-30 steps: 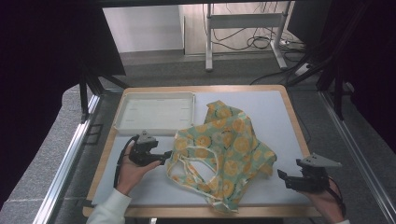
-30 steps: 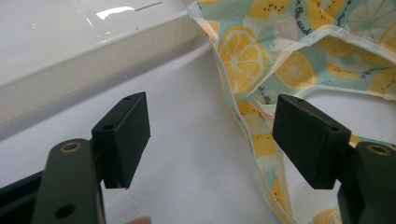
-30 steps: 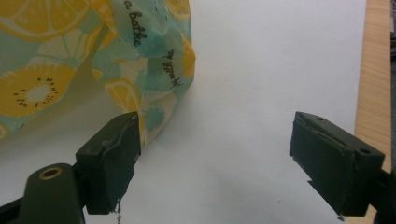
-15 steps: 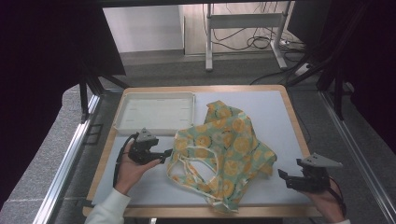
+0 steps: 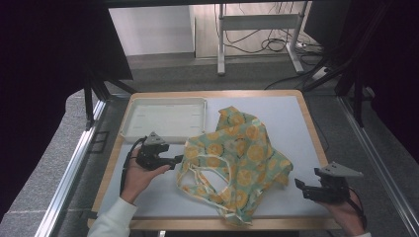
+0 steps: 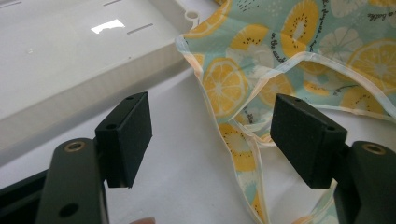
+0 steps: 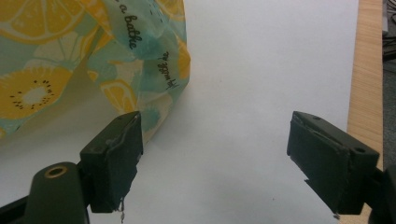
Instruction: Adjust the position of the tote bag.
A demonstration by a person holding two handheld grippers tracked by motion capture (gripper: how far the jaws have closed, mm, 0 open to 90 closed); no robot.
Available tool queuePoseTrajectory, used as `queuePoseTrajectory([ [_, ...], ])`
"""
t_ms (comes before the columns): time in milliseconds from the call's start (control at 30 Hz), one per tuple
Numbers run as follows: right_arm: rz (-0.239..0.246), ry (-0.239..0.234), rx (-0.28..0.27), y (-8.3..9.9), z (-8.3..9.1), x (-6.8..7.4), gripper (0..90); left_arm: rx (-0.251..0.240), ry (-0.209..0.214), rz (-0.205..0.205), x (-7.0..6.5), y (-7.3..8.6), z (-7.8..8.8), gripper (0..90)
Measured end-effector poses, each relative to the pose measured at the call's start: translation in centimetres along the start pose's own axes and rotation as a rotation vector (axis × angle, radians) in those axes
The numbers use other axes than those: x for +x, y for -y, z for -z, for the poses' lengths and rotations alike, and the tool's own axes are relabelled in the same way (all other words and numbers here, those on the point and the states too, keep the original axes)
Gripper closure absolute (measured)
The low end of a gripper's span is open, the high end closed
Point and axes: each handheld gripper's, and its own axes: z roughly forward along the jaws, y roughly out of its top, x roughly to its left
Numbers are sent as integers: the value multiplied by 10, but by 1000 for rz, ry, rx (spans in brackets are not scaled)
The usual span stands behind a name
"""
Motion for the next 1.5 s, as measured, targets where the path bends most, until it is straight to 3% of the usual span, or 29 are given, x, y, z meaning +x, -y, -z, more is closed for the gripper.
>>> queuePoseTrajectory([
  [567, 16, 6, -1, 0, 1, 2, 187, -24, 17, -12, -2, -26, 2, 302],
  [833, 2, -1, -2, 1, 2, -1, 189, -26, 28, 6, 4, -32, 0, 308],
  [1067, 8, 3, 1, 0, 1, 1, 190, -18, 23, 5, 7, -41, -7, 313],
  [1167, -7, -20, 0, 1, 0, 0, 190, -16, 23, -1, 7, -47, -10, 314],
  [1500, -1, -10, 2, 1, 0, -1, 190, -3, 34, -26, 4, -67, -23, 314],
])
